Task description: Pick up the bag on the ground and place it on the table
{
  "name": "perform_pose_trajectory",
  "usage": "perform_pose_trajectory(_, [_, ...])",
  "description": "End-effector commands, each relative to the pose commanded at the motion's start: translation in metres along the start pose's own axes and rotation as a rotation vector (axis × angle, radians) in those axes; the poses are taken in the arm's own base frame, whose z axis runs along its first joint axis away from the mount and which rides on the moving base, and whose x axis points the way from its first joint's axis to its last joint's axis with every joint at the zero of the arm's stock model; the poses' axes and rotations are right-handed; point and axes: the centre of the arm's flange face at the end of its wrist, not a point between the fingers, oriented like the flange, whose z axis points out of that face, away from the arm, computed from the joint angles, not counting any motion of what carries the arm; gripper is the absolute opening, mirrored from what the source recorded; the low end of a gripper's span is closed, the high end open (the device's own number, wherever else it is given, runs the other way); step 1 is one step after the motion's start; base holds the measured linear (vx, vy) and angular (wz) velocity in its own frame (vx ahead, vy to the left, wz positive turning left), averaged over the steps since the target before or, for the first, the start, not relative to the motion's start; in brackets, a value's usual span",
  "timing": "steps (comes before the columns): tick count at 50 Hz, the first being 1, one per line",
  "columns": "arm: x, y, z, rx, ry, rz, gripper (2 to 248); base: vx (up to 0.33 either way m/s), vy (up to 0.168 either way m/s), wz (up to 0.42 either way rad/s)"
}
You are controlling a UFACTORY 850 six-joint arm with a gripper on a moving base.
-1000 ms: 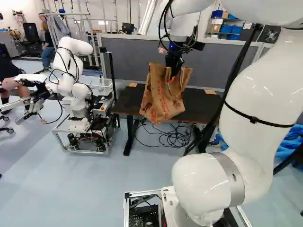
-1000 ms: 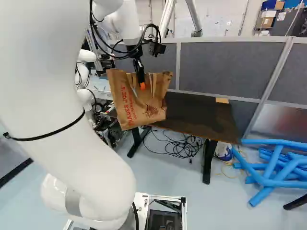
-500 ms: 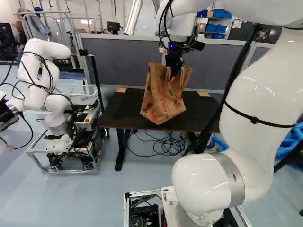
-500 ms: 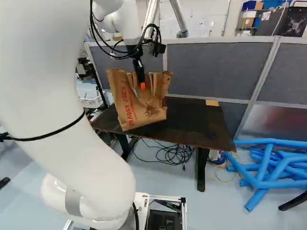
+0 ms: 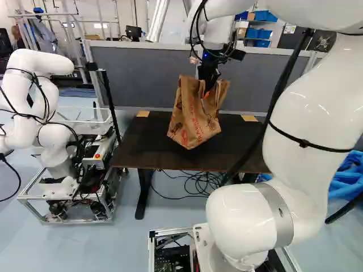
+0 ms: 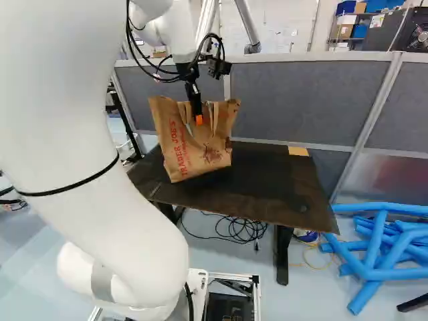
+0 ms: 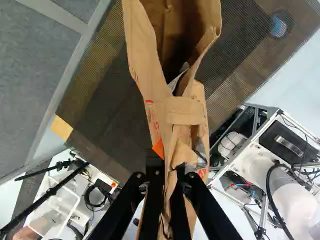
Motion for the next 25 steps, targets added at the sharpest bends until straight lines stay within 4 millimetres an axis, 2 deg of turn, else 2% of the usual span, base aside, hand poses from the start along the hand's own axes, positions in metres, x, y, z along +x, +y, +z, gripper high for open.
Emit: perform_pose_trajectory(25, [0.0006, -0.0010, 0.0002, 0.000, 0.000, 0.000, 21, 0.004, 0.000, -0.002])
